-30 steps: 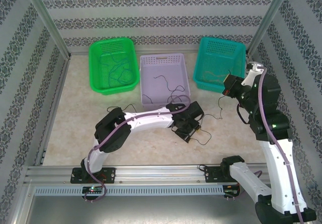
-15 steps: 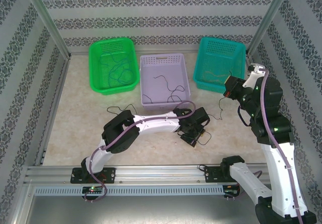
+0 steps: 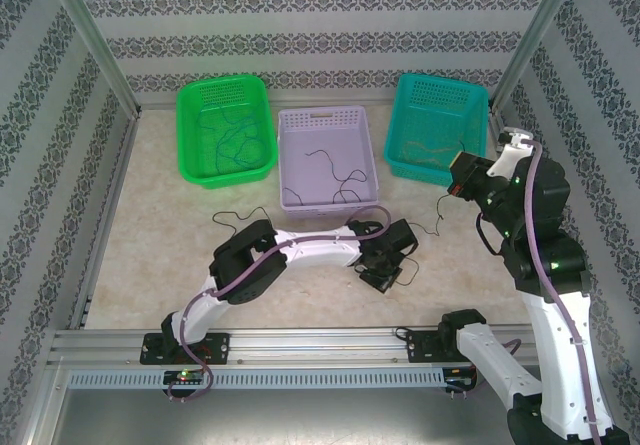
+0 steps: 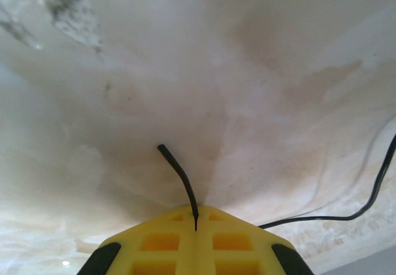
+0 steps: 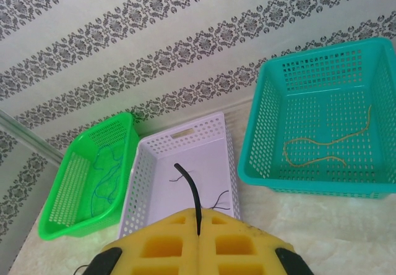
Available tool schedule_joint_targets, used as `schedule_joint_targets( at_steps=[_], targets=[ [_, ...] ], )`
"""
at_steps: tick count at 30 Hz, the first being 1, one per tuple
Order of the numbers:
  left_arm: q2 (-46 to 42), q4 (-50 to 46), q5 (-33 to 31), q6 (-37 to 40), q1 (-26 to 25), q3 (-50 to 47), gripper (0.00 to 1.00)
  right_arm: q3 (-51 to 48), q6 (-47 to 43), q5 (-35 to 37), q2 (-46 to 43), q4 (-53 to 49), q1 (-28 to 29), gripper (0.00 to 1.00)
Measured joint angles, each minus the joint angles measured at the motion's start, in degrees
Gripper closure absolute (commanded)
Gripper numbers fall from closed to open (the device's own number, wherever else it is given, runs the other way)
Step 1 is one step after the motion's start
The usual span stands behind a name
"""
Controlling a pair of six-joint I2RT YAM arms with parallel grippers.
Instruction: Untangle the cables
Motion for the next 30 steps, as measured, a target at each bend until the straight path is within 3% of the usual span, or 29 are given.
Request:
schedule_joint_targets(
  at_steps=[5, 17, 24, 30],
  targets=[
    [-8.8, -2.9, -8.7, 0.0, 1.9, -8.7, 1.0, 2.8, -1.2, 3.0, 2.6, -0.8, -1.1, 1.0],
    [-55.7, -18.3, -27.9, 0.0, 18.4, -38.2, 1.0, 16.3, -0.1, 8.7, 19.1, 6.3, -6.1, 1.0],
    [-71.5, -26.3, -32.0, 0.3, 33.6, -47.3, 1.0, 22.3, 6.3, 6.6, 27.9, 11.8, -10.5, 1.0],
    [-77.4, -29.7, -32.0, 0.5, 37.6, -49.4, 1.0, 26.1, 11.0, 4.2, 33.1, 14.3, -12.4, 1.0]
  ],
)
